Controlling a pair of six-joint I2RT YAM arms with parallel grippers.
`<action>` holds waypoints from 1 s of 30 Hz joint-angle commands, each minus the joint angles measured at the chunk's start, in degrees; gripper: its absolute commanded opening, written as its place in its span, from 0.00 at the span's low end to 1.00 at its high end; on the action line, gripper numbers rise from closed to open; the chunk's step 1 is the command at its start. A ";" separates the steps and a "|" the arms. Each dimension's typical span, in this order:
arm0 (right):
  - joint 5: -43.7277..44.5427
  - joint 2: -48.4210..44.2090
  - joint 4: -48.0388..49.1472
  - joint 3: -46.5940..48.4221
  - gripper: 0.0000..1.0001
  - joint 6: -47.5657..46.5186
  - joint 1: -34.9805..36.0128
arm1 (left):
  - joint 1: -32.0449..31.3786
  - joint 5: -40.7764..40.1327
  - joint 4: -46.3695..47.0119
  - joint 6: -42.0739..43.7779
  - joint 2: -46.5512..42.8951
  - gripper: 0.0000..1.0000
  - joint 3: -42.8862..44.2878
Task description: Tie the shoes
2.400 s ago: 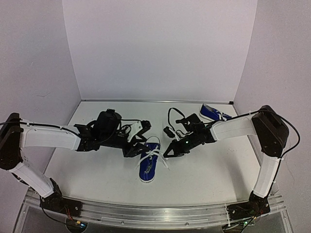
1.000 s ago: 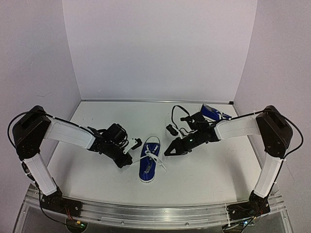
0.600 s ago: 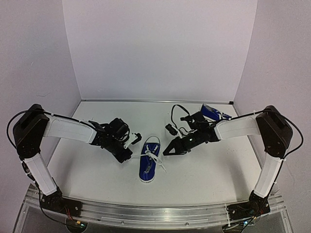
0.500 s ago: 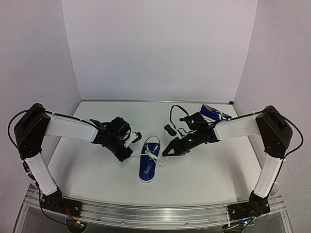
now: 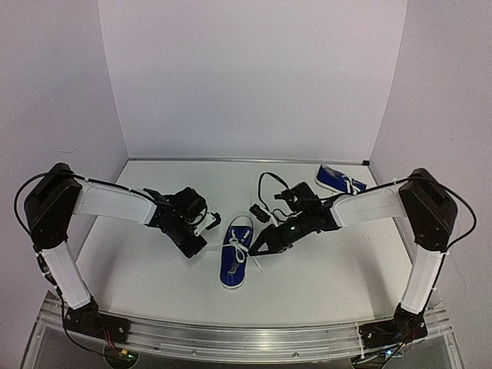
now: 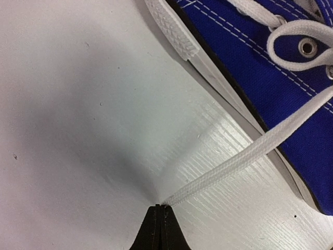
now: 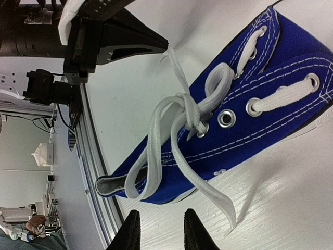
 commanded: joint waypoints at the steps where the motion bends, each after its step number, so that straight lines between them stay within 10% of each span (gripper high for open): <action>1: -0.36 0.75 3.00 2.81 0.27 0.70 0.81 | 0.25 -2.37 -2.48 0.61 0.75 0.00 2.58; 30: 8.62 5.90 -2.89 9.14 0.22 0.57 5.32 | 0.25 -1.16 -1.36 1.57 -0.65 0.00 1.66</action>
